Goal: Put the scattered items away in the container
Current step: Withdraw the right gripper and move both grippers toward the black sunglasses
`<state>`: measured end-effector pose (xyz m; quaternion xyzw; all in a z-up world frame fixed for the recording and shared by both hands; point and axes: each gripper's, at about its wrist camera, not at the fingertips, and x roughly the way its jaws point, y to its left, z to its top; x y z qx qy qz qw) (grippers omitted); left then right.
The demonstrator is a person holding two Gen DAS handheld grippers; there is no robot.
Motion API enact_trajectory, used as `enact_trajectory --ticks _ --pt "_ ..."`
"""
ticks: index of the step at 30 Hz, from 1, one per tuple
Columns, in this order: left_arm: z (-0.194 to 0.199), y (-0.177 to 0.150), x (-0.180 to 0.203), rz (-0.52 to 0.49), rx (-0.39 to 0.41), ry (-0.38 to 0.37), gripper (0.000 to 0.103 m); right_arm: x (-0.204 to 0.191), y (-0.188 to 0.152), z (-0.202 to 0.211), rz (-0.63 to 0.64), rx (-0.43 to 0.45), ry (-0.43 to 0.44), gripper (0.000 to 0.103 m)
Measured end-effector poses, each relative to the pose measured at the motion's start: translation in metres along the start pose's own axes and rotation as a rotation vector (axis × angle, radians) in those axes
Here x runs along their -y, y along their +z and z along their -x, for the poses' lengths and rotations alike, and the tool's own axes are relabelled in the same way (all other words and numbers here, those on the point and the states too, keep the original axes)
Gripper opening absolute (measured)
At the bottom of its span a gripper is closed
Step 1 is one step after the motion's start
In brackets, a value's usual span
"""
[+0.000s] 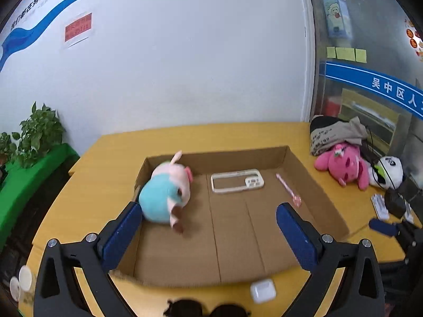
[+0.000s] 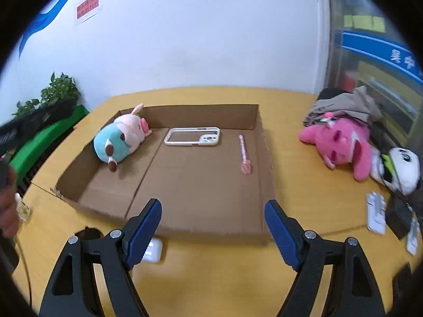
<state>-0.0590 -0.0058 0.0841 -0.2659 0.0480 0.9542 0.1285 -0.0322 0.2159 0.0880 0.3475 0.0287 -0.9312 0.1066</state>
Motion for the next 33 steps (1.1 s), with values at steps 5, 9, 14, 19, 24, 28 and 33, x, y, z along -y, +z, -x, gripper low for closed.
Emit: enact_trajectory --ticks 5,9,14,19,24,28,33 --pt "0.030 -0.030 0.001 -0.035 0.004 0.033 0.103 -0.013 -0.017 0.026 0.018 0.016 0.017 0.080" --pt "0.047 -0.048 -0.002 0.003 0.000 0.046 0.103 -0.027 -0.027 0.035 0.062 0.009 0.040 0.080" --pt "0.052 -0.060 -0.006 0.038 -0.021 0.036 0.103 -0.036 -0.035 0.040 0.091 0.005 0.060 0.080" --pt "0.050 -0.066 -0.009 0.054 -0.036 0.030 0.103 -0.040 -0.040 0.035 0.096 -0.018 0.074 0.080" --pt "0.045 -0.069 -0.010 0.060 -0.044 0.011 0.103 -0.041 -0.042 0.029 0.089 -0.027 0.075 0.080" --pt "0.040 -0.070 -0.012 0.072 -0.052 -0.007 0.103 -0.035 -0.040 0.025 0.057 -0.027 0.074 0.080" --pt "0.031 -0.070 -0.009 0.060 -0.064 -0.017 0.103 -0.032 -0.040 0.019 0.053 -0.035 0.062 0.080"
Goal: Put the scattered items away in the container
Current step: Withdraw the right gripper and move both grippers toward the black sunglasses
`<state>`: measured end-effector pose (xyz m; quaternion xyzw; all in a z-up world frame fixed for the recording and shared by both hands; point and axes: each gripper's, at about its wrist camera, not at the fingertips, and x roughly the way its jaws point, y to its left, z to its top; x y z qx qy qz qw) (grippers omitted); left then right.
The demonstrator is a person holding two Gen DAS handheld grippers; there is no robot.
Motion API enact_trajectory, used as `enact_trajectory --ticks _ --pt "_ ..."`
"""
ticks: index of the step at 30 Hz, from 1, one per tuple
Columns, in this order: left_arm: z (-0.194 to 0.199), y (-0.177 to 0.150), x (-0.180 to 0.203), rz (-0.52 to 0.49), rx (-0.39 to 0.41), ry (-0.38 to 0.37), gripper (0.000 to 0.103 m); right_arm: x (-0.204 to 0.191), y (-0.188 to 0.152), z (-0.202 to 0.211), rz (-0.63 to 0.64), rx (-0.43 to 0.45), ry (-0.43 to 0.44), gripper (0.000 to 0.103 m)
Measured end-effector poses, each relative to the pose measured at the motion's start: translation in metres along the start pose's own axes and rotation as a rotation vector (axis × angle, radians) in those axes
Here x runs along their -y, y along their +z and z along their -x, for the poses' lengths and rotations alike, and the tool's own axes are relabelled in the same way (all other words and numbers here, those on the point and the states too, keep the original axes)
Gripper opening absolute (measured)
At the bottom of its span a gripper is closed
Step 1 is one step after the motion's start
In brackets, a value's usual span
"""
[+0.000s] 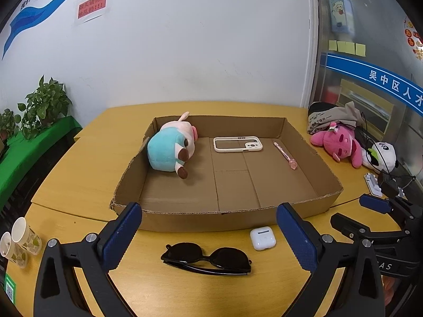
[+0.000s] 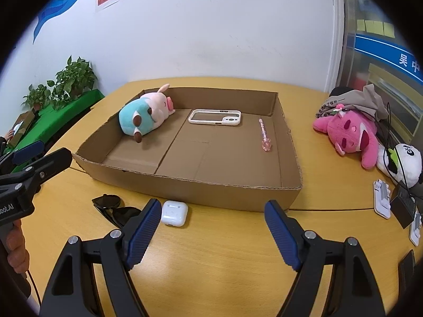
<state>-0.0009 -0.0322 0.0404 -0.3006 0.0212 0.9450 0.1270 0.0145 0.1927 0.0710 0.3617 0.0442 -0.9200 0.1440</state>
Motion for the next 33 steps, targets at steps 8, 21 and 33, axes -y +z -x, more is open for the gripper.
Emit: enact_trajectory --ticks 8,21,33 --pt "-0.010 -0.002 0.000 0.003 -0.014 -0.013 0.103 0.002 -0.001 -0.008 -0.008 -0.012 -0.005 0.080" --pt "-0.023 -0.025 -0.027 -0.004 -0.100 -0.055 0.103 -0.011 -0.017 -0.029 0.009 -0.099 0.113 0.080" --pt "-0.058 -0.062 -0.088 0.075 -0.209 -0.188 0.098 -0.072 -0.040 -0.075 0.091 -0.199 0.319 0.080"
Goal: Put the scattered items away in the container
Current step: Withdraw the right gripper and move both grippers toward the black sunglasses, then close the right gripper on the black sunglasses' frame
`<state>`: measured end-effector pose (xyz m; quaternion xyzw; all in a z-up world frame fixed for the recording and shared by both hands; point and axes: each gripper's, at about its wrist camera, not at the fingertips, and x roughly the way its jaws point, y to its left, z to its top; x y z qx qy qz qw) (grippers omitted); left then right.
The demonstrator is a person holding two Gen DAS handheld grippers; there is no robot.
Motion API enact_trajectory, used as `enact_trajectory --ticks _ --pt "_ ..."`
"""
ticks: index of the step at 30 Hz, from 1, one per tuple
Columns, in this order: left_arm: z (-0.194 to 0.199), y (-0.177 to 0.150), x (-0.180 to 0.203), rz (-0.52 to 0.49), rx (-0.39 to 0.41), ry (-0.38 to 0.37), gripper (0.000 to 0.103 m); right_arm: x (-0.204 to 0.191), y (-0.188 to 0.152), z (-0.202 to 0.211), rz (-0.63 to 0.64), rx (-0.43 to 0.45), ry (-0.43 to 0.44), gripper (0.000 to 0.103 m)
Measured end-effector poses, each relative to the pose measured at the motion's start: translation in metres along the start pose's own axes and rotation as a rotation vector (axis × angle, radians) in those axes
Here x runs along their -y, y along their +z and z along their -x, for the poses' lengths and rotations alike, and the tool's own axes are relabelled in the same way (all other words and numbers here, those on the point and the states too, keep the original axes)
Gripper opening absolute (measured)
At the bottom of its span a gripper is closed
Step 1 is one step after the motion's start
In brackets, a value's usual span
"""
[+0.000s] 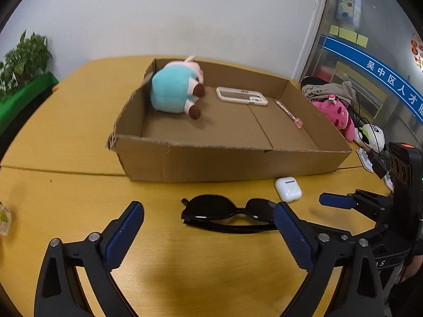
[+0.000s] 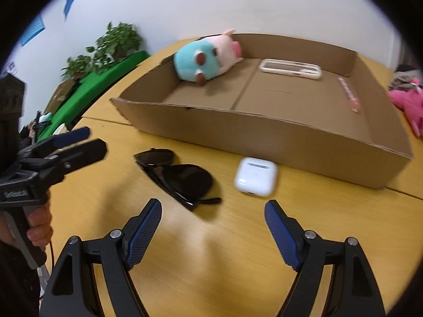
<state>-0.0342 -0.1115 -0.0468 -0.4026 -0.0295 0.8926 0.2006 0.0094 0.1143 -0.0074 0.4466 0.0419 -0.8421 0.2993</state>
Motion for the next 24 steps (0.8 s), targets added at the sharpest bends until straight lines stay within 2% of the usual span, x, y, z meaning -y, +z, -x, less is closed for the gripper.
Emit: enact_trajectory --ticks 6,8,10,14,16,20,21,22,23,24 --pt "-0.037 -0.009 -0.020 0.028 -0.094 -0.043 0.086 -0.010 0.005 -0.021 0.034 -0.004 0.047 0.079" --pt "-0.048 -0.014 -0.023 0.046 -0.131 -0.063 0.074 -0.011 0.007 -0.027 0.038 -0.006 0.065 0.079" --pt "-0.057 -0.017 -0.023 0.063 -0.155 -0.105 0.069 -0.010 0.007 -0.034 0.033 -0.013 0.064 0.078" --pt "-0.064 -0.018 -0.018 0.045 -0.155 -0.129 0.066 -0.010 0.011 -0.039 0.055 -0.005 0.072 0.078" --pt "-0.068 -0.016 -0.018 0.053 -0.162 -0.155 0.058 -0.015 0.013 -0.042 0.109 -0.009 0.070 0.078" --pt "-0.072 -0.012 -0.017 0.046 -0.163 -0.164 0.053 -0.027 0.020 -0.061 0.221 -0.067 0.079 0.078" --pt "-0.074 -0.011 -0.018 0.049 -0.164 -0.172 0.051 -0.028 0.021 -0.065 0.234 -0.076 0.070 0.072" --pt "-0.075 -0.010 -0.019 0.054 -0.171 -0.181 0.038 -0.029 0.022 -0.069 0.238 -0.086 0.066 0.066" --pt "-0.076 -0.009 -0.021 0.057 -0.177 -0.184 0.034 -0.027 0.023 -0.072 0.230 -0.093 0.068 0.056" --pt "-0.077 -0.009 -0.021 0.056 -0.176 -0.182 0.034 -0.026 0.024 -0.073 0.219 -0.092 0.073 0.053"
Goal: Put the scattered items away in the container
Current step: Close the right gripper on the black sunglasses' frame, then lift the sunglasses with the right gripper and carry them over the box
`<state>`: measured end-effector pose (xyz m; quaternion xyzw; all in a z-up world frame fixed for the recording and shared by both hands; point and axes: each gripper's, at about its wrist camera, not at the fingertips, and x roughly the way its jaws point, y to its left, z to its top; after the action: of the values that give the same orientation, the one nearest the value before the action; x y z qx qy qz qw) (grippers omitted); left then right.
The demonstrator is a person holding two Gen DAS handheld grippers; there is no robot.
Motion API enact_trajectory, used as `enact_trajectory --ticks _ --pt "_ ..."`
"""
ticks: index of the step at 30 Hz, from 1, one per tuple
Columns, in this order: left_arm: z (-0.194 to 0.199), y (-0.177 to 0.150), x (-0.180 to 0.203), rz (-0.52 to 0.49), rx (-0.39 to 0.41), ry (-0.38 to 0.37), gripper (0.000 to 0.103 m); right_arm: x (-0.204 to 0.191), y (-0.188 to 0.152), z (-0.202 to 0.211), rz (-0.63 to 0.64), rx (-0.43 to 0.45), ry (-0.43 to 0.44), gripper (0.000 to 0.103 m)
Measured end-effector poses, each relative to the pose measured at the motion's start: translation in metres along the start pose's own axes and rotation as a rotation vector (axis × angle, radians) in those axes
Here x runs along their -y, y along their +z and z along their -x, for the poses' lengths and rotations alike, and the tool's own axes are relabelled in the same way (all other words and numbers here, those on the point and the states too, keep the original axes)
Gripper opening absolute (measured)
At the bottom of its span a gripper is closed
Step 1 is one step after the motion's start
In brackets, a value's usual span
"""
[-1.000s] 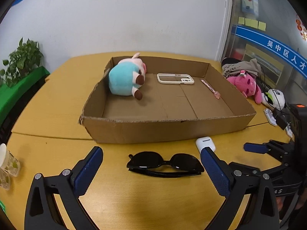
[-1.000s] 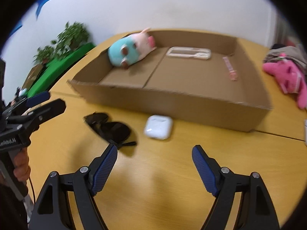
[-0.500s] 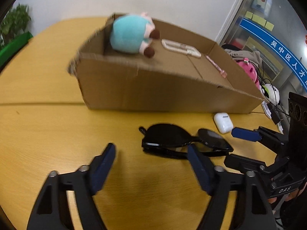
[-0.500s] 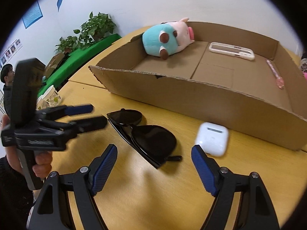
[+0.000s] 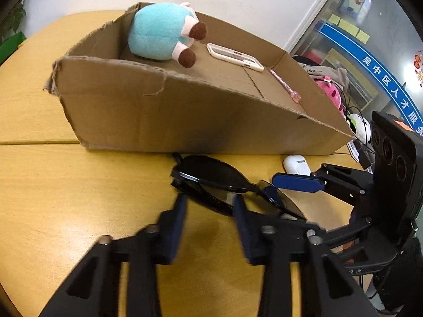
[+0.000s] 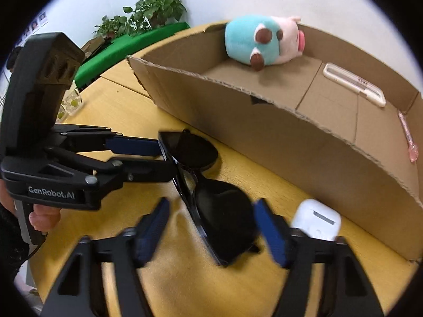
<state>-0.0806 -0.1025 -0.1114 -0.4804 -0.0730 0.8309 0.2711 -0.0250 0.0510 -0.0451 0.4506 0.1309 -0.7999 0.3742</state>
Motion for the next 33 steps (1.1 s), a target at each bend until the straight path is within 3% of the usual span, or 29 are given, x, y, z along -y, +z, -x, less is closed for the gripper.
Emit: enact_trajectory --ticks 4,6,7,14,18,24,33 --pt "-0.001 0.000 -0.003 0.014 0.004 -0.019 0.030 0.002 -0.002 0.003 -0.011 0.021 0.029 0.049" --pt "-0.002 0.000 -0.006 0.046 -0.001 -0.055 0.028 -0.002 -0.004 0.009 0.001 0.039 0.044 0.035" --pt "-0.003 -0.001 -0.007 0.061 -0.004 -0.076 0.027 -0.004 -0.005 0.011 0.009 0.045 0.048 0.034" --pt "-0.006 -0.003 -0.013 0.169 -0.019 -0.126 0.018 -0.013 -0.012 0.017 0.028 0.040 0.012 0.031" --pt "0.006 0.001 -0.010 0.217 0.003 -0.154 0.011 -0.020 -0.011 0.026 0.046 0.070 -0.042 0.015" --pt "0.032 0.007 0.012 0.178 0.044 -0.145 0.010 -0.021 -0.014 0.041 0.022 0.095 -0.067 0.004" --pt "0.078 0.047 0.062 0.085 0.126 -0.125 0.010 -0.022 -0.008 0.095 -0.016 0.226 -0.112 0.004"
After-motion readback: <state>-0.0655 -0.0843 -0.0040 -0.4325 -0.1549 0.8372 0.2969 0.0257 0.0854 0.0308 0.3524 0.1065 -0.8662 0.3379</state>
